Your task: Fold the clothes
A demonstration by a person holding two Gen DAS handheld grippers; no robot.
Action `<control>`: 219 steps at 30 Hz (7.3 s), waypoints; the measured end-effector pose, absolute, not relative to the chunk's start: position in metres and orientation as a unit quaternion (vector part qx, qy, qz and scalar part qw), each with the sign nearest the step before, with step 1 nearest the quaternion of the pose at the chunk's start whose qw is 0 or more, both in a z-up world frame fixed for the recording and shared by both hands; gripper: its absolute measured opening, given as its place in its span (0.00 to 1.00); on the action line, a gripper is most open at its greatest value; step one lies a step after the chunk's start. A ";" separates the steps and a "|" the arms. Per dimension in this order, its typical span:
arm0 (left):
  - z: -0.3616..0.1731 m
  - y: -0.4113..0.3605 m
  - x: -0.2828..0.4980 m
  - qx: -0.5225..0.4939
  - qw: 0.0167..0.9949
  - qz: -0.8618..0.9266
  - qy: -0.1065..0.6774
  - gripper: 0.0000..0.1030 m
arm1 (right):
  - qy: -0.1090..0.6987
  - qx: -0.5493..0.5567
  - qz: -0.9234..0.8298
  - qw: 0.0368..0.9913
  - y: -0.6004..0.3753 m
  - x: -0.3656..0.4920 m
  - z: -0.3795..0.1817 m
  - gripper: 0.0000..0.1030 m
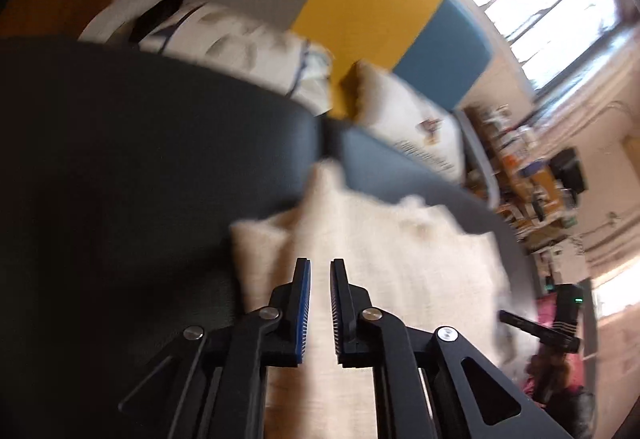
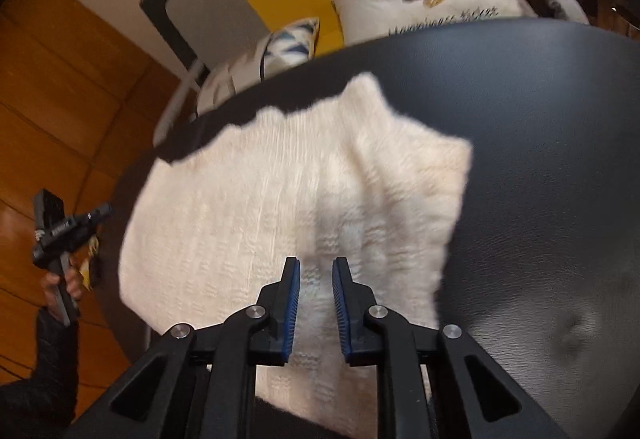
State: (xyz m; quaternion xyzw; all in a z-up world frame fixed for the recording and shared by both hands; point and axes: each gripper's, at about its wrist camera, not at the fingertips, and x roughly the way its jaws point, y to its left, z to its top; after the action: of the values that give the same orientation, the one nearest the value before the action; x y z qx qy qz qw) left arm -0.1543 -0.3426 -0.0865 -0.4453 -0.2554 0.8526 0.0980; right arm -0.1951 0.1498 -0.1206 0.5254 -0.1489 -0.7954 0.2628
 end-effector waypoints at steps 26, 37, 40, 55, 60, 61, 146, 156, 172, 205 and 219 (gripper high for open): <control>-0.142 -0.182 -0.151 -0.530 0.167 0.826 -0.090 0.22 | -0.069 0.528 -0.793 0.296 0.151 -0.209 -0.131 0.04; -0.091 -0.147 -0.160 -0.489 0.235 0.838 -0.061 0.24 | -0.198 0.505 -0.737 0.403 0.208 -0.176 -0.126 0.26; -0.087 -0.110 -0.171 -0.486 0.264 0.832 -0.039 0.24 | -0.195 0.534 -0.703 0.427 0.212 -0.155 -0.142 0.26; -0.130 0.013 -0.212 -0.555 0.297 0.773 0.081 0.24 | -0.148 0.563 -0.636 0.506 0.179 -0.133 -0.164 0.26; -0.143 0.013 -0.217 -0.572 0.292 0.761 0.084 0.25 | -0.050 0.634 -0.595 0.491 0.162 -0.123 -0.184 0.24; -0.144 0.011 -0.219 -0.575 0.292 0.761 0.076 0.25 | -0.045 0.634 -0.598 0.488 0.161 -0.123 -0.185 0.19; -0.183 -0.341 -0.037 -0.473 0.334 0.782 -0.229 0.09 | -0.014 0.613 -0.699 0.367 -0.182 -0.262 -0.148 0.20; -0.136 -0.374 -0.026 -0.457 0.278 0.800 -0.270 0.41 | -0.040 0.580 -0.702 0.411 -0.139 -0.243 -0.111 0.22; -0.162 -0.323 -0.110 -0.493 0.205 0.809 -0.247 0.21 | -0.089 0.603 -0.723 0.325 -0.015 -0.254 -0.146 0.21; -0.114 -0.304 -0.081 -0.472 0.083 0.838 -0.263 0.67 | -0.331 0.505 -0.747 0.278 0.221 -0.173 -0.161 0.52; -0.158 -0.371 -0.097 -0.501 0.109 0.800 -0.312 0.71 | -0.316 0.525 -0.722 0.321 0.126 -0.180 -0.142 0.52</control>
State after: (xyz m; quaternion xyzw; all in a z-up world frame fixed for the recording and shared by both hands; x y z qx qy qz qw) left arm -0.0971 -0.3707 -0.1575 -0.5008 -0.3123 0.7998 0.1095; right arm -0.1802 0.1258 -0.1420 0.5246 -0.3163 -0.7224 0.3207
